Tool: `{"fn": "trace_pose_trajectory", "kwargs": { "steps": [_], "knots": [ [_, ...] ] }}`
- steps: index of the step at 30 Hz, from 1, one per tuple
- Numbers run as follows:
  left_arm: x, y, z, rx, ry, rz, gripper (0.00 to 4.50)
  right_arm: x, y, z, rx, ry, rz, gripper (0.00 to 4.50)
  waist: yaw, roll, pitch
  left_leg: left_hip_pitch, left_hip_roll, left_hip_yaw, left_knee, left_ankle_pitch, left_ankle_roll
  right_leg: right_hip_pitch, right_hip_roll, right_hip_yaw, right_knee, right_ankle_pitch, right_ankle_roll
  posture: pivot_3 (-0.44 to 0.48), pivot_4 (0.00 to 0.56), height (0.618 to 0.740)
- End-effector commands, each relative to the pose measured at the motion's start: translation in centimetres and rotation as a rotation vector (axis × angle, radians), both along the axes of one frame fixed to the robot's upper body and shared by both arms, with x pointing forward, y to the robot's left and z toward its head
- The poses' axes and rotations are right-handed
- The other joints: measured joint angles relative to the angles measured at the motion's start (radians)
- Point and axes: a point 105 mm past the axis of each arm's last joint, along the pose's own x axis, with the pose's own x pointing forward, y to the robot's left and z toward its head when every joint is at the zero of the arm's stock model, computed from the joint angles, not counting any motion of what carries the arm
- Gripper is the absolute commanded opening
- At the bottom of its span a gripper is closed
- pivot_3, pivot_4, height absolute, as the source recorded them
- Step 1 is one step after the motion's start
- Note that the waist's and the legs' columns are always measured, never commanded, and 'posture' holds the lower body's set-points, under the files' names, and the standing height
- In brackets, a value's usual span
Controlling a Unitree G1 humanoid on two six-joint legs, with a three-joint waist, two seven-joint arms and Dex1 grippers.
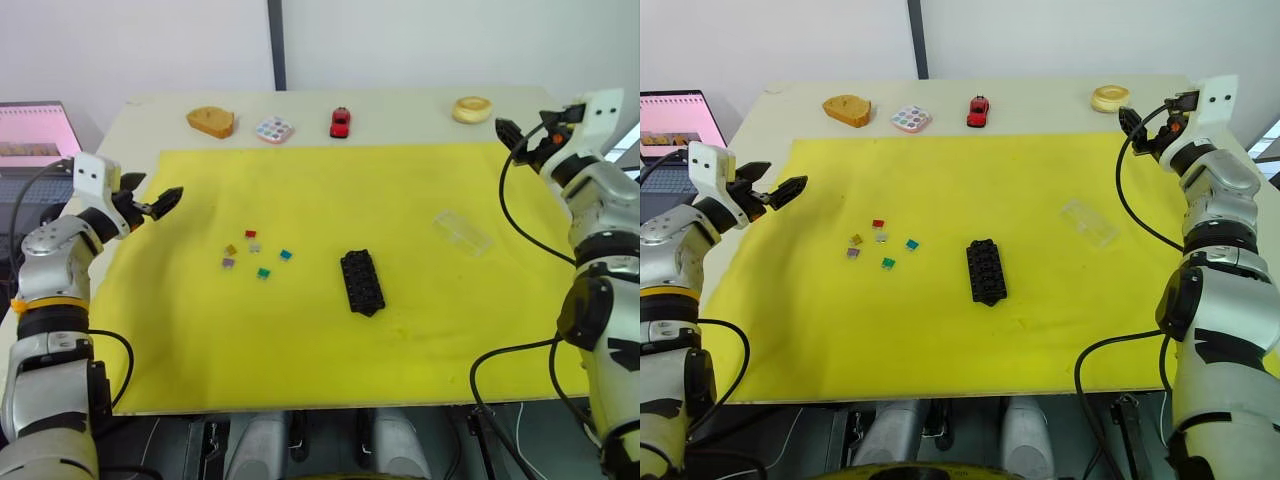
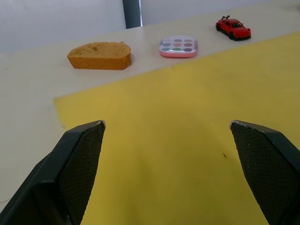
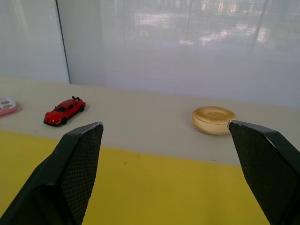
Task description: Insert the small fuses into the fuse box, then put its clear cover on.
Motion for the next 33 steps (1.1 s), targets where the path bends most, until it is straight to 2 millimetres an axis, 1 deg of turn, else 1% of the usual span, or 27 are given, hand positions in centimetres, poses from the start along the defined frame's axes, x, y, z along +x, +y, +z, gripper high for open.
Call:
{"fn": "trace_pose_trajectory", "kwargs": {
  "steps": [1, 6, 7, 10, 12, 14, 16, 19, 23, 26, 28, 30, 33],
  "knots": [
    [-0.2, 0.5, 2.2, 0.003, -0.061, -0.003, 4.47, -0.3, -0.6, 1.7, -0.011, -0.051, -0.016, 4.5, 0.0, 0.0, 0.0, 0.0, 0.0, 0.0, 0.0, 0.0, 0.0, 0.0, 0.0, 0.0, 0.0, 0.0, 0.0, 0.0, 0.15, 0.74],
    [-0.3, 0.4, 2.4, 0.011, -0.079, -0.002, 4.47, -0.3, -0.6, 1.5, -0.015, -0.044, -0.018, 4.5, 0.0, 0.0, 0.0, 0.0, 0.0, 0.0, 0.0, 0.0, 0.0, 0.0, 0.0, 0.0, 0.0, 0.0, 0.0, 0.0, 0.15, 0.74],
    [-0.2, 0.7, 2.4, 0.026, -0.078, 0.015, 4.47, -0.3, -0.6, 1.4, -0.018, -0.041, -0.018, 4.5, 0.0, 0.0, 0.0, 0.0, 0.0, 0.0, 0.0, 0.0, 0.0, 0.0, 0.0, 0.0, 0.0, 0.0, 0.0, 0.0, 0.15, 0.74],
    [-0.1, 1.6, 3.1, 0.016, -0.126, 0.076, 4.47, -0.4, -0.8, 1.2, -0.024, -0.032, -0.026, 4.5, 0.0, 0.0, 0.0, 0.0, 0.0, 0.0, 0.0, 0.0, 0.0, 0.0, 0.0, 0.0, 0.0, 0.0, 0.0, 0.0, 0.15, 0.74],
    [-0.1, 2.2, 2.8, 0.022, -0.118, 0.107, 4.47, -0.4, -0.9, 1.1, -0.021, -0.033, -0.034, 4.5, 0.0, 0.0, 0.0, 0.0, 0.0, 0.0, 0.0, 0.0, 0.0, 0.0, 0.0, 0.0, 0.0, 0.0, 0.0, 0.0, 0.15, 0.74],
    [-0.2, 2.3, 2.5, 0.005, -0.101, 0.091, 4.47, -0.5, -1.2, 1.0, -0.022, -0.037, -0.048, 4.5, -0.001, 0.0, 0.0, 0.0, 0.0, 0.0, 0.0, 0.0, 0.0, 0.0, 0.0, 0.0, 0.0, 0.0, 0.0, 0.0, 0.15, 0.74],
    [-0.4, 2.0, 2.7, 0.003, -0.113, 0.061, 4.47, -0.5, -1.5, 1.0, -0.027, -0.036, -0.072, 4.5, 0.0, 0.0, 0.0, 0.0, 0.0, 0.0, 0.0, 0.0, 0.0, 0.0, 0.0, 0.0, 0.0, 0.0, 0.0, 0.0, 0.15, 0.74],
    [-0.4, 2.0, 3.1, -0.017, -0.127, 0.065, 4.47, -0.4, -1.9, 0.9, -0.038, -0.022, -0.109, 4.5, 0.001, 0.0, 0.0, 0.0, 0.0, 0.0, 0.0, 0.0, 0.0, 0.0, 0.0, 0.0, 0.0, 0.0, 0.0, 0.0, 0.15, 0.74],
    [-0.3, 2.0, 2.8, -0.014, -0.106, 0.065, 4.47, -0.2, -2.9, 0.3, -0.011, 0.04, -0.199, 4.5, 0.0, 0.0, 0.0, 0.0, 0.0, 0.0, 0.0, 0.0, 0.0, 0.0, 0.0, 0.0, 0.0, 0.0, 0.0, 0.0, 0.15, 0.74],
    [-0.2, 2.5, 3.7, -0.028, -0.152, 0.099, 4.47, -0.3, -2.8, 0.6, -0.021, 0.021, -0.183, 4.5, -0.001, 0.0, 0.0, 0.0, 0.0, 0.0, 0.0, 0.0, 0.0, 0.0, 0.0, 0.0, 0.0, 0.0, 0.0, 0.0, 0.15, 0.74],
    [-0.2, 2.8, 4.4, -0.058, -0.15, 0.1, 4.47, -0.5, -3.2, 0.9, -0.007, 0.013, -0.187, 4.5, -0.001, 0.0, 0.0, 0.0, 0.0, 0.0, 0.0, 0.0, 0.0, 0.0, 0.0, 0.0, 0.0, 0.0, 0.0, 0.0, 0.15, 0.74],
    [-0.5, 2.8, 4.2, -0.03, -0.114, 0.08, 4.47, -0.7, -3.7, 0.8, 0.014, 0.038, -0.195, 4.5, -0.002, 0.0, 0.0, 0.0, 0.0, 0.0, 0.0, 0.0, 0.0, 0.0, 0.0, 0.0, 0.0, 0.0, 0.0, 0.0, 0.15, 0.74],
    [-1.1, 2.9, 4.2, -0.035, -0.081, 0.046, 4.47, -0.9, -4.0, 0.9, -0.008, 0.049, -0.194, 4.5, -0.001, 0.0, 0.0, 0.0, 0.0, 0.0, 0.0, 0.0, 0.0, 0.0, 0.001, 0.0, 0.0, 0.0, 0.0, 0.0, 0.15, 0.74]
  ]
}}
